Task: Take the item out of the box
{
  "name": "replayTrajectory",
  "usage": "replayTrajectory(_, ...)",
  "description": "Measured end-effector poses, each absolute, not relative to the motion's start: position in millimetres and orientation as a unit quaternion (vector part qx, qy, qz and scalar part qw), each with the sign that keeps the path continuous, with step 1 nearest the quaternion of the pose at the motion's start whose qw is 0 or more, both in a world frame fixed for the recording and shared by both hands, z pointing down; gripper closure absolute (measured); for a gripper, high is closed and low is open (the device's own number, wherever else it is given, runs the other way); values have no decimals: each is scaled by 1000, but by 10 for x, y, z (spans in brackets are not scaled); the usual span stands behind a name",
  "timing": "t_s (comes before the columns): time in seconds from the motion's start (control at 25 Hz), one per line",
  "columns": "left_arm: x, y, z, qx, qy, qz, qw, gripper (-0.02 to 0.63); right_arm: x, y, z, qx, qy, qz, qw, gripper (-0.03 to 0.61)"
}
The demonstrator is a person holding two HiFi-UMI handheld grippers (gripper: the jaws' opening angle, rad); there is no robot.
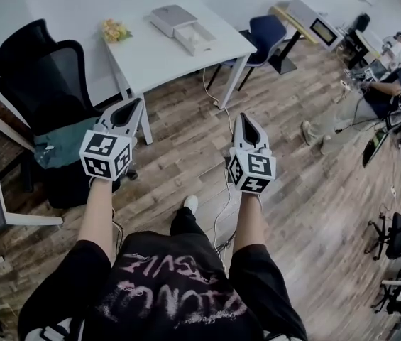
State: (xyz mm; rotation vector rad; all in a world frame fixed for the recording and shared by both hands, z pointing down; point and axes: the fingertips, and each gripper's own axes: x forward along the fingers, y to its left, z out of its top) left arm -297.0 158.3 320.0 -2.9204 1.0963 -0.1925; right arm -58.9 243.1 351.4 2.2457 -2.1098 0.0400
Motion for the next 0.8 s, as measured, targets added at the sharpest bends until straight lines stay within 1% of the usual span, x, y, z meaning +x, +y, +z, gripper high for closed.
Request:
replayTrajectory(0.36, -2418, 933, 3198, -930, 360, -72, 20, 614, -34, 1700, 3595, 720, -694, 22, 22, 569)
replayTrajectory(0.6, -2041, 510, 3177, -924, 376, -71, 1, 614, 387, 1278, 3577, 713, -700, 37, 18, 569)
replayTrajectory(0.8, -1740, 294, 3207, -922, 381, -69, 0, 614, 672, 1000, 3582, 708, -705, 37, 20, 569)
